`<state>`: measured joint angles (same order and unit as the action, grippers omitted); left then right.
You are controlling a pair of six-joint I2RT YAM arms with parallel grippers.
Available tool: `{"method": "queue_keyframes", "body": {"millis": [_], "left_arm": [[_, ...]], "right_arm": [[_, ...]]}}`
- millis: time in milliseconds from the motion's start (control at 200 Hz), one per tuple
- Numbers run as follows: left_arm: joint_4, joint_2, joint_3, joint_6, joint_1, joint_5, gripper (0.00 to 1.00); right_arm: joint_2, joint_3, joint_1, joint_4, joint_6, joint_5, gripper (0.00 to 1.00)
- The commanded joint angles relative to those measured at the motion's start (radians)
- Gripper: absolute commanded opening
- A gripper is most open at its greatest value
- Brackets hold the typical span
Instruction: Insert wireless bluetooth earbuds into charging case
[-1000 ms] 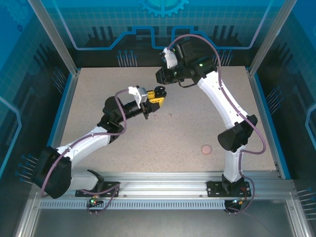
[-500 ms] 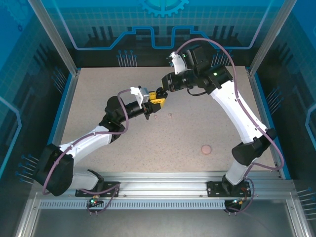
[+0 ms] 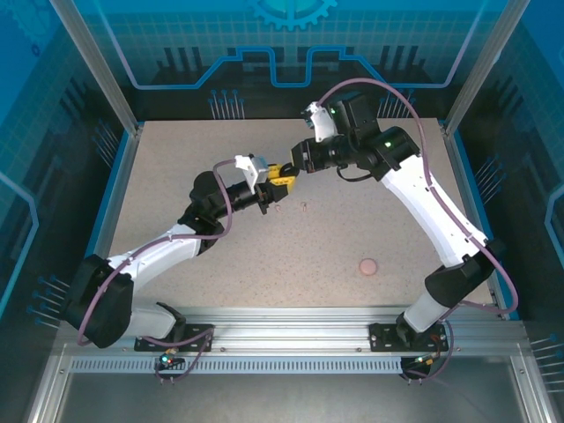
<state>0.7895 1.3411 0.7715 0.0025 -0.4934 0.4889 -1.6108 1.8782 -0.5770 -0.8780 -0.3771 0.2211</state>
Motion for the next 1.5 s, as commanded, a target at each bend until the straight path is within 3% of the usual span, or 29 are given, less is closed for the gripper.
{"method": "queue_keyframes", "body": {"millis": [0,215,435,605,885,1081,1351,1496], "left_arm": [[0.066,0.0,0.019,0.008,-0.001,-0.03,0.0],[0.04,0.0,-0.012,-0.021,-0.002,-0.068,0.0],[0.009,0.001,-0.095,-0.137,-0.002,-0.231,0.0],[-0.152,-0.014,-0.133,-0.351,0.007,-0.431,0.0],[-0.23,0.057,-0.222,-0.61,0.058,-0.544,0.0],[-0.236,0.169,-0.25,-0.742,0.123,-0.527,0.0],[-0.223,0.298,-0.259,-0.78,0.166,-0.488,0.0],[-0.226,0.336,-0.262,-0.789,0.192,-0.471,0.18]], "right_arm": [[0.042,-0.035,-0.013,-0.024,-0.03,-0.009,0.24],[0.137,-0.103,0.105,0.059,-0.151,-0.115,0.47],[0.215,-0.292,0.21,0.116,-0.207,-0.119,0.58],[0.229,-0.451,0.216,0.163,-0.238,-0.11,0.6],[0.232,-0.647,0.191,0.247,-0.291,-0.131,0.6],[0.236,-0.705,0.184,0.254,-0.3,-0.171,0.61],[0.249,-0.717,0.185,0.217,-0.289,-0.214,0.61],[0.257,-0.727,0.186,0.202,-0.29,-0.231,0.61]]}}
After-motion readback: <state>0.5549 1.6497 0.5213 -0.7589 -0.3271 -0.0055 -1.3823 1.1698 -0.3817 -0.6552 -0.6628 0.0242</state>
